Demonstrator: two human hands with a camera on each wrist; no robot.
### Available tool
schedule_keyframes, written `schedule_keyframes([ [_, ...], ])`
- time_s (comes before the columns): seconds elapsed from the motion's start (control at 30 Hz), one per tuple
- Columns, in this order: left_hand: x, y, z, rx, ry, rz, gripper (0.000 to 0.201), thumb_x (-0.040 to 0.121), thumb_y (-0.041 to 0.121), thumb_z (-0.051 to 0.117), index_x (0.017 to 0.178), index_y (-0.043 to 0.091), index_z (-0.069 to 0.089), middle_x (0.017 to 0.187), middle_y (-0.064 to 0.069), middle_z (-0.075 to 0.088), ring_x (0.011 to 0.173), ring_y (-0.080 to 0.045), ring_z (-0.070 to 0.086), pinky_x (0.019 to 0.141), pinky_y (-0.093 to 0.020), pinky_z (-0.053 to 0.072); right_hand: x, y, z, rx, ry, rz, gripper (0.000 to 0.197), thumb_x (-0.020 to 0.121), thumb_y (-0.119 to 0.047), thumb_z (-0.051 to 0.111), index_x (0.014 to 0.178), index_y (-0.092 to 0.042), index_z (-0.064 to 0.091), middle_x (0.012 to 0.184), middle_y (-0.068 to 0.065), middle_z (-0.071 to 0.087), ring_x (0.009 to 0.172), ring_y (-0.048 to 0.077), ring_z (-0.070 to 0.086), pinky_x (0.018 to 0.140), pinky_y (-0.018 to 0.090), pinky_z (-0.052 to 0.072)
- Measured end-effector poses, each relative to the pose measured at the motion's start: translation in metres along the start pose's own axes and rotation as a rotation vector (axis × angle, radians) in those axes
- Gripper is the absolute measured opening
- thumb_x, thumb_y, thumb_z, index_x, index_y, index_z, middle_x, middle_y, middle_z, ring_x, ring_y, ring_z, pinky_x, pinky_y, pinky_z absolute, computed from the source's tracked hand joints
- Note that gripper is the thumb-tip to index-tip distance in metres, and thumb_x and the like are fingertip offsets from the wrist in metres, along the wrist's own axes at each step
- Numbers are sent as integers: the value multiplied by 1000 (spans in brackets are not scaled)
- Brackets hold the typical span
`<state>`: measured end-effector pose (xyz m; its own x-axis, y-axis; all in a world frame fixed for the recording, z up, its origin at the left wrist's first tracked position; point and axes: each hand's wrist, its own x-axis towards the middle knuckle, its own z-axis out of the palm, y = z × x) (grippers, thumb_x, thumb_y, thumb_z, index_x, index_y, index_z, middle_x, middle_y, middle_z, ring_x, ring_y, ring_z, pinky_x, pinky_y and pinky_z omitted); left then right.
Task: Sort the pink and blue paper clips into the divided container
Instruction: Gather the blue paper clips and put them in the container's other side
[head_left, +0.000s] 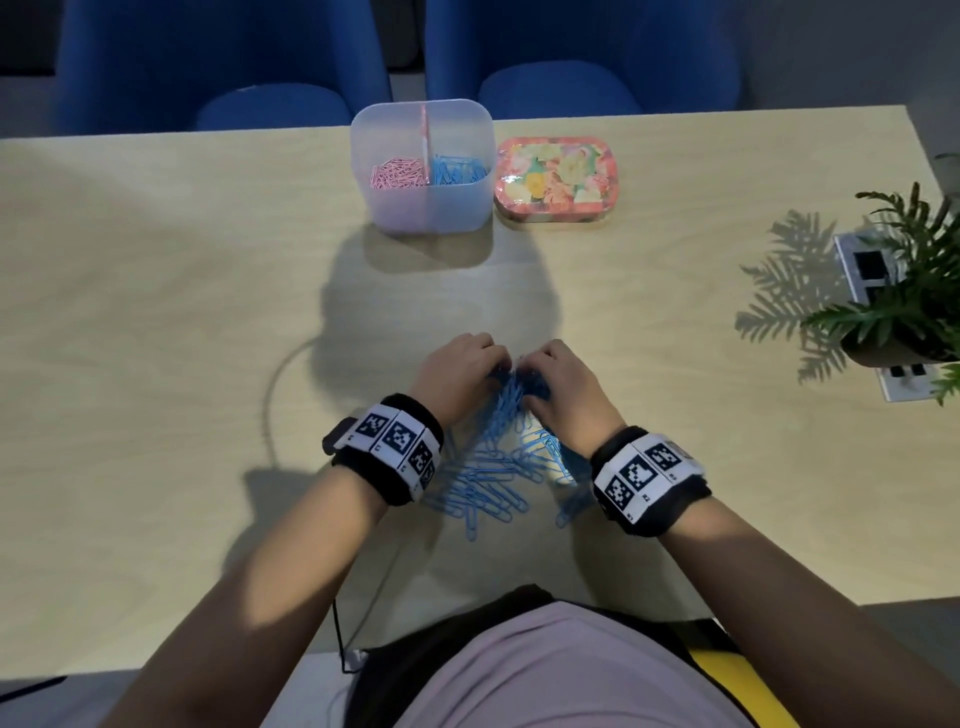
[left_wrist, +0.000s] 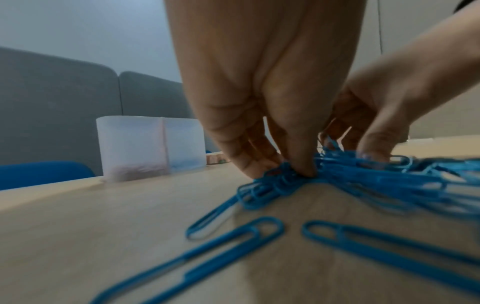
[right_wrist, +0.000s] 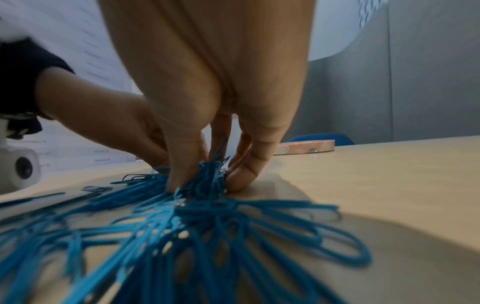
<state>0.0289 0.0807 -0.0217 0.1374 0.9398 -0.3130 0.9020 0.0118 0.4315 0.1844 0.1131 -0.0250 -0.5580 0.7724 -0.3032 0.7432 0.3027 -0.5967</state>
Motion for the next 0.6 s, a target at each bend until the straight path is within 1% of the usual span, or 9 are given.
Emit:
schedule_keyframes([
  [0.1,-2,0,3,14,28,-4,20,88,17,54,104,13,65,104,-13,61,101,-32,56,81,-40,42,2,-2,0,120,85,95,6,74,-1,66,79,-4,66,92,14,62,79,21,55,76,28,42],
  [0.17,-3,2,3,19,29,-5,21,88,17,54,105,14,65,105,-12,61,102,-31,56,80,-38,41,7,-2,-2,181,102,127,4,72,-1,68,74,-4,68,82,10,68,70,16,55,71,25,45],
  [0.2,-3,1,3,10,38,-10,22,88,17,54,106,14,65,106,-12,61,103,-31,57,80,-37,41,10,-2,-2,195,97,135,3,71,-2,70,74,-4,69,76,7,68,65,14,55,66,19,43],
  [0.27,-4,-2,1,-30,72,-21,22,87,17,55,106,13,65,106,-12,63,102,-31,57,81,-37,41,15,0,-7,232,86,155,5,70,-3,73,74,-3,70,65,-1,62,55,6,52,54,8,39],
  [0.33,-7,-8,-2,-122,130,-47,21,84,16,60,103,12,67,102,-12,66,99,-30,60,81,-35,42,24,-2,-18,306,75,190,7,70,-5,76,71,-9,69,58,-8,57,47,-3,49,50,4,39],
  [0.4,-11,-16,-5,-294,206,-99,18,82,14,65,98,10,69,97,-10,70,91,-26,63,79,-29,44,39,-10,-40,423,79,207,14,71,-4,76,68,-13,67,58,-6,58,41,-5,49,51,9,43],
  [0.47,-15,-20,-8,-469,256,-146,15,80,10,68,95,8,70,93,-9,72,81,-20,64,75,-22,45,60,-29,-68,511,122,162,9,72,0,74,74,-5,67,62,-2,59,43,-5,51,51,11,47],
  [0.53,-17,-21,-12,-556,277,-174,14,80,9,69,93,8,70,91,-10,73,74,-14,62,71,-13,44,86,-53,-96,545,171,106,16,74,2,73,67,-9,63,67,2,59,52,4,56,51,13,50],
  [0.6,-17,-23,-17,-571,285,-187,14,80,9,69,93,8,70,89,-8,73,70,-12,60,67,-6,42,115,-74,-113,578,226,79,27,73,1,72,58,-16,57,69,5,61,56,13,56,51,22,53],
])
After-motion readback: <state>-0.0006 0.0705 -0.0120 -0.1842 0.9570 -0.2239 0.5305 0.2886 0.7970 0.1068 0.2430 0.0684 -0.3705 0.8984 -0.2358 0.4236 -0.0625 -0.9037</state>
